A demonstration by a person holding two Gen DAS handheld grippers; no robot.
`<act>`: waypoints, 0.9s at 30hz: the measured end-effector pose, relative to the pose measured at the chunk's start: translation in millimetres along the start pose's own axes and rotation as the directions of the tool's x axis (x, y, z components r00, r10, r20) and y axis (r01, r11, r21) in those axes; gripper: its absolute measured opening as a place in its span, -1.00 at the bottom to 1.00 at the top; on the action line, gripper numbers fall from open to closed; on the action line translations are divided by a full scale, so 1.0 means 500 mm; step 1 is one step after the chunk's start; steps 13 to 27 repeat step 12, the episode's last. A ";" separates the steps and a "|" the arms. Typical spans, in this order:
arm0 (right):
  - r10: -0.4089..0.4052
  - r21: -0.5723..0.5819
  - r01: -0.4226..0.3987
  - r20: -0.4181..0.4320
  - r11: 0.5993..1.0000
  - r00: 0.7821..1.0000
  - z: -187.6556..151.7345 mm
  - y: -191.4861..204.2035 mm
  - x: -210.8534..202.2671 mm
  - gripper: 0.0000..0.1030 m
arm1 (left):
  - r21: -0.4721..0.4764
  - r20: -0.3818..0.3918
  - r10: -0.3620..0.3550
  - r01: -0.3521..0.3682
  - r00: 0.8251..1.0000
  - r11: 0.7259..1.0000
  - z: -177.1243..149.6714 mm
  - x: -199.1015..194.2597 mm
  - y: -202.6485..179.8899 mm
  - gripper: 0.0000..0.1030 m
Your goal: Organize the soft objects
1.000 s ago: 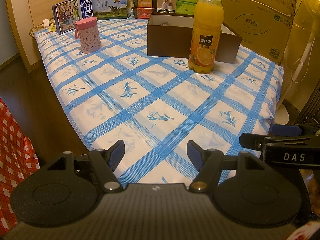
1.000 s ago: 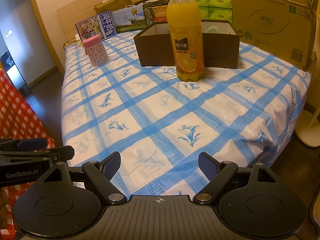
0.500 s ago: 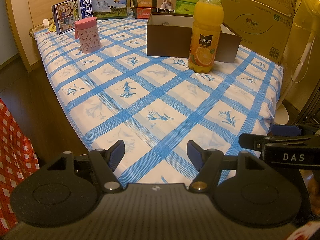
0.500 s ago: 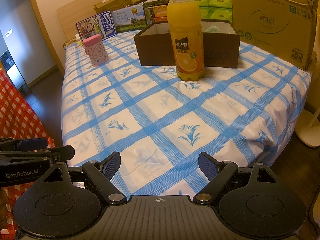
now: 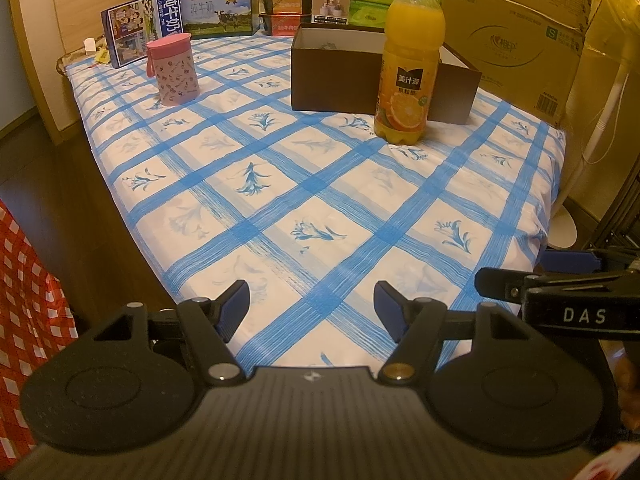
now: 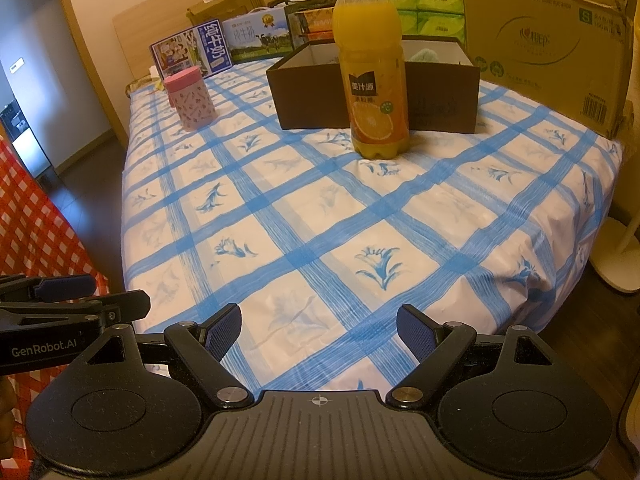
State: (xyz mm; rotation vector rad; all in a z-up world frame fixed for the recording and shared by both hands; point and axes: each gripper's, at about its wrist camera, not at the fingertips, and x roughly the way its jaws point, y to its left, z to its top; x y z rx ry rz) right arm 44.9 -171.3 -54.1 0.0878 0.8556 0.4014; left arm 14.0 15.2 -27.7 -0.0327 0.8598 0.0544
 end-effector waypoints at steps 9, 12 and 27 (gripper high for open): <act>0.000 0.000 0.000 -0.002 1.000 1.000 -0.002 -0.002 0.000 0.64 | 0.006 0.015 0.011 -0.011 1.000 1.000 -0.004 0.002 -0.005 0.29; -0.002 0.001 0.002 -0.003 1.000 1.000 -0.004 -0.003 0.000 0.64 | 0.011 0.021 0.009 -0.009 1.000 1.000 -0.005 0.008 -0.012 0.29; -0.002 0.001 0.002 -0.003 1.000 1.000 -0.004 -0.003 0.000 0.64 | 0.011 0.021 0.009 -0.009 1.000 1.000 -0.005 0.008 -0.012 0.29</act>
